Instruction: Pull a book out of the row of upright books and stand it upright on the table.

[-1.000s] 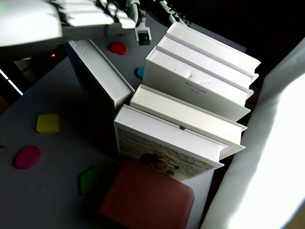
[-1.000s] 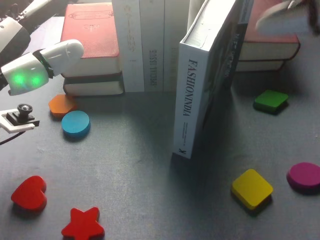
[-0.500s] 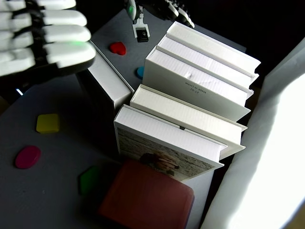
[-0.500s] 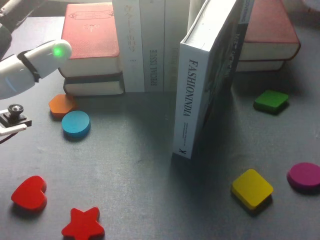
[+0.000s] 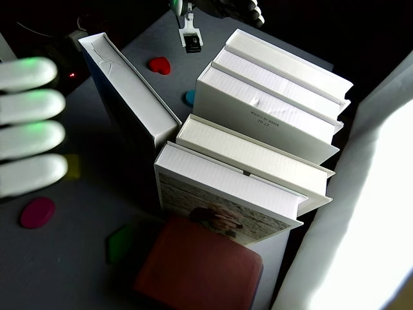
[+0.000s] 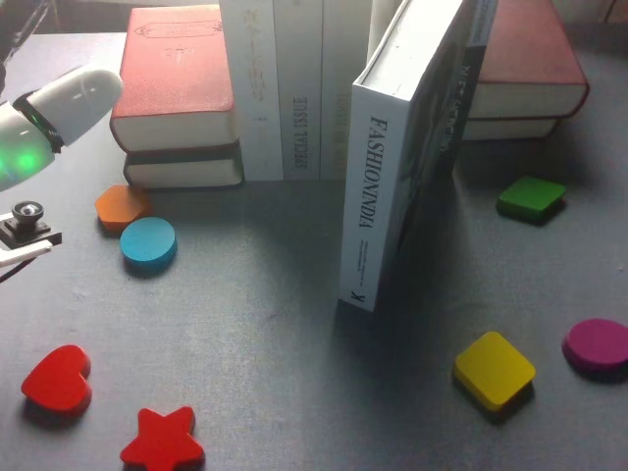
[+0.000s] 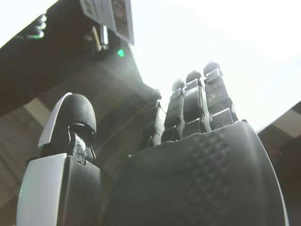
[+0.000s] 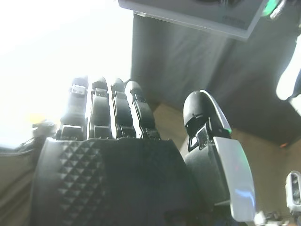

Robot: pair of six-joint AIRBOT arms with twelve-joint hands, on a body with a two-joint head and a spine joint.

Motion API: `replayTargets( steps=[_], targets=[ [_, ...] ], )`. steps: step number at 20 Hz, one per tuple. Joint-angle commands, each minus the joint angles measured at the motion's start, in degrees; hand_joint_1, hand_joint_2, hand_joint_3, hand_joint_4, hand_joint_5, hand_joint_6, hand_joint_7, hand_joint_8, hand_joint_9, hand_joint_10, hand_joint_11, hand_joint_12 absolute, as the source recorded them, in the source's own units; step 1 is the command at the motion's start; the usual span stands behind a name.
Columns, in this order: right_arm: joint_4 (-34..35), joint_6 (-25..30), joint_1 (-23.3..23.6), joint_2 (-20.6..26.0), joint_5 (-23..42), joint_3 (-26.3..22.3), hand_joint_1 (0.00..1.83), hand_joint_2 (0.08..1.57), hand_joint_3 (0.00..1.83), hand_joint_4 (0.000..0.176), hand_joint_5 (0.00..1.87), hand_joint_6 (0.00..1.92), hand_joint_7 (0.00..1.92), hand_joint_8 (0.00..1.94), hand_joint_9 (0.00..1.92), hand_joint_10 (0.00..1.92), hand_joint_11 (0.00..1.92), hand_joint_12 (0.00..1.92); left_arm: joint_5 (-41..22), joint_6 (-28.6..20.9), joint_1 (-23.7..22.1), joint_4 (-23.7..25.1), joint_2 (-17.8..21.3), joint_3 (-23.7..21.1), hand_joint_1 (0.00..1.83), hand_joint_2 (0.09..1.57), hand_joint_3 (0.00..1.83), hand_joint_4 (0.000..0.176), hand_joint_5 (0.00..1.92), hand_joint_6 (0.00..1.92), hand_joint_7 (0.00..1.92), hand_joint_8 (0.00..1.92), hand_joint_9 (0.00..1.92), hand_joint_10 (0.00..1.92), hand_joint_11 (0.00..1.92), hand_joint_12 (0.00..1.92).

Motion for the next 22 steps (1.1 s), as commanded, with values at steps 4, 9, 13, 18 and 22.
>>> replayTargets(
  steps=[4, 9, 13, 18, 22],
  targets=[
    [4.7, 0.1, -2.1, -0.7, 13.4, -0.4, 0.00, 1.42, 0.01, 0.000, 0.00, 0.00, 0.00, 0.00, 0.00, 0.00, 0.00, 0.98, -7.8, -0.8, -0.3, -0.7, 0.5, -0.1, 0.48, 1.28, 0.00, 0.116, 0.00, 0.00, 0.00, 0.00, 0.00, 0.00, 0.00, 0.00],
    [3.9, 0.0, -2.1, -1.5, 14.5, -0.5, 0.00, 1.46, 0.00, 0.000, 0.00, 0.00, 0.00, 0.00, 0.00, 0.00, 0.00, 0.69, -9.1, -0.9, -0.3, -0.4, 0.6, -0.2, 0.35, 1.31, 0.01, 0.101, 0.00, 0.00, 0.00, 0.00, 0.00, 0.00, 0.00, 0.00],
    [3.9, -0.7, -2.2, -1.8, 14.7, -0.6, 0.00, 1.47, 0.00, 0.000, 0.00, 0.00, 0.00, 0.00, 0.00, 0.00, 0.00, 0.68, -9.5, -0.9, -0.3, 0.1, 0.8, -0.4, 0.29, 1.32, 0.00, 0.160, 0.00, 0.00, 0.00, 0.00, 0.00, 0.00, 0.00, 0.00],
    [4.4, -0.9, -3.2, -2.3, 16.4, -1.1, 0.00, 1.44, 0.00, 0.000, 0.00, 0.00, 0.00, 0.00, 0.03, 0.09, 0.00, 1.34, -10.4, -0.8, 0.1, 0.3, 1.2, -1.1, 0.29, 1.31, 0.00, 0.175, 0.00, 0.00, 0.00, 0.00, 0.00, 0.00, 0.00, 0.00],
    [6.2, -2.5, -5.1, -1.7, 19.0, -2.3, 0.01, 1.44, 0.00, 0.000, 0.00, 0.00, 0.00, 0.00, 0.00, 0.01, 0.00, 0.69, -10.6, -0.6, 0.1, 0.4, 1.0, -1.0, 0.26, 1.35, 0.01, 0.109, 0.00, 0.00, 0.00, 0.00, 0.00, 0.00, 0.00, 0.00]
  ],
)
